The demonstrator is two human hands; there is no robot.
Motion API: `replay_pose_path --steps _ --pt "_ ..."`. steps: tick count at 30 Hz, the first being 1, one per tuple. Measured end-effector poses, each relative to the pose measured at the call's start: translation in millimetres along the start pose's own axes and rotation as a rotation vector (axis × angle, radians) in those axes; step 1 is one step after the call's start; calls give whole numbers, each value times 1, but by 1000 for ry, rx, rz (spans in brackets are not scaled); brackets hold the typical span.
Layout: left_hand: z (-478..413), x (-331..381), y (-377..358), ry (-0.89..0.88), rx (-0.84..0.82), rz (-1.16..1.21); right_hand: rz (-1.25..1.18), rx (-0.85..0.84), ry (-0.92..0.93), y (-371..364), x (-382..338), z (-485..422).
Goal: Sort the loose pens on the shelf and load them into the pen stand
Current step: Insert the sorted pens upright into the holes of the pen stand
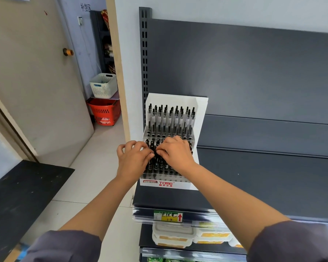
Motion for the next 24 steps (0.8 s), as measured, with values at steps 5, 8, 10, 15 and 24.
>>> replay_pose_path --steps 5,8,10,15,24 --pt "-7 0 4 114 75 79 -30 45 -21 1 3 1" --pt "-8 -1 4 156 71 61 5 61 -24 0 3 0" --pt "-10 0 3 152 65 49 14 58 -23 -1 2 -1" --pt "-13 3 1 85 -5 -29 -6 81 -53 -4 -1 -5" --pt "-11 -2 1 71 24 -6 46 122 4 -6 -1 0"
Point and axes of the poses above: each hand's wrist, its own z-axis away from the middle knuckle, its own y-axis out of the back of the hand, x = y × z, the point moved 3 cm from there along -z, towards the middle knuckle, and after that the axes turned 15 degrees about x, right-handed, at the moved point
